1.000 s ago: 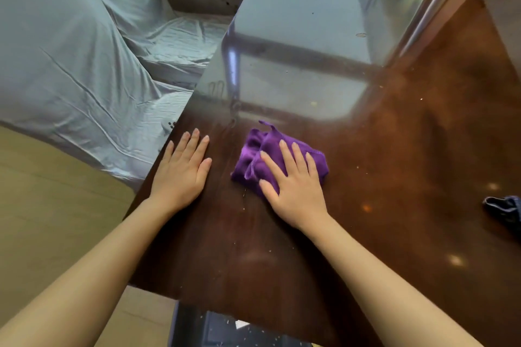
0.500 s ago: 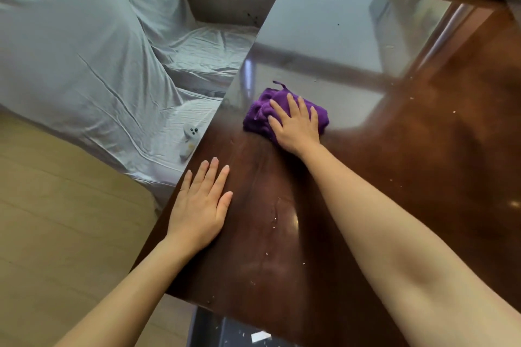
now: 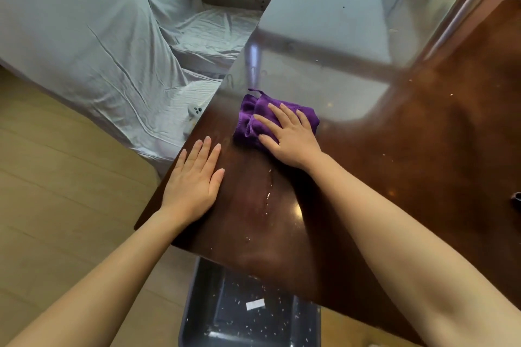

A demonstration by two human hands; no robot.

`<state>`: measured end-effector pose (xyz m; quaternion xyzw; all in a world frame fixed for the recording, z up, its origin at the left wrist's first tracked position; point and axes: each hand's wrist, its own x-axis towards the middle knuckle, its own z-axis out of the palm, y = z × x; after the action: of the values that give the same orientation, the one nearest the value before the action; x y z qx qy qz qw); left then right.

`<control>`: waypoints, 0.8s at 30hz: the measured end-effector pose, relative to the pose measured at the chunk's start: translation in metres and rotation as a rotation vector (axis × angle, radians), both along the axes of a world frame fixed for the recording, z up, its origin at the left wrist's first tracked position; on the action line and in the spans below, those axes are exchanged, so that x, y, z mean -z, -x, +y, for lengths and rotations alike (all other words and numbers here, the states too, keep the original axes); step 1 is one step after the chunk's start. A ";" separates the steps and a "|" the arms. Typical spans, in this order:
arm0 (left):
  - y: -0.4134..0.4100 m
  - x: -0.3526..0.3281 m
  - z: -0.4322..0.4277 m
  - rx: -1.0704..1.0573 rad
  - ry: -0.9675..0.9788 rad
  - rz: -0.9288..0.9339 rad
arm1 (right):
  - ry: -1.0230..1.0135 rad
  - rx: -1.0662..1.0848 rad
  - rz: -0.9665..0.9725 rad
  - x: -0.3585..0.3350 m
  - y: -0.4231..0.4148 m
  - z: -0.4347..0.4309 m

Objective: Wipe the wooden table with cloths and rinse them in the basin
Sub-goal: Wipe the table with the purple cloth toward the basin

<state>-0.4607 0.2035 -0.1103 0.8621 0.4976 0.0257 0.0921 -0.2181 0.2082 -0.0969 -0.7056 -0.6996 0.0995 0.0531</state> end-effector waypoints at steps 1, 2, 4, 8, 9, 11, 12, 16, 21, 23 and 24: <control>0.004 0.000 -0.006 -0.007 0.001 0.004 | -0.005 -0.004 0.007 0.001 0.002 -0.013; 0.007 0.001 -0.012 -0.014 0.004 0.007 | -0.010 -0.008 0.014 0.001 0.005 -0.026; 0.010 0.000 -0.020 -0.034 0.018 0.006 | -0.017 -0.012 0.024 0.002 0.013 -0.053; 0.013 -0.003 -0.037 -0.055 0.027 0.014 | -0.025 -0.023 0.028 0.002 0.032 -0.110; 0.014 -0.003 -0.039 -0.056 0.027 0.020 | -0.029 -0.030 0.033 0.002 0.038 -0.125; 0.015 -0.004 -0.042 -0.058 0.027 0.027 | -0.045 -0.045 0.035 0.003 0.050 -0.153; 0.014 -0.004 -0.042 -0.061 0.026 0.031 | -0.047 -0.050 0.033 0.003 0.055 -0.165; 0.011 -0.004 -0.042 -0.071 0.012 0.032 | -0.048 -0.050 0.020 0.003 0.074 -0.202; 0.009 -0.004 -0.041 -0.075 0.012 0.025 | -0.133 -0.022 0.045 0.003 0.085 -0.230; 0.011 -0.003 -0.040 -0.065 -0.009 0.021 | -0.239 0.021 0.070 0.000 0.087 -0.237; 0.011 -0.002 -0.041 -0.057 -0.018 0.015 | -0.296 0.042 0.096 -0.002 0.085 -0.238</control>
<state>-0.4720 0.1629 -0.1081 0.8486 0.5224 0.0266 0.0798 -0.3032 -0.0294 -0.0949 -0.6991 -0.6882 0.0276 0.1918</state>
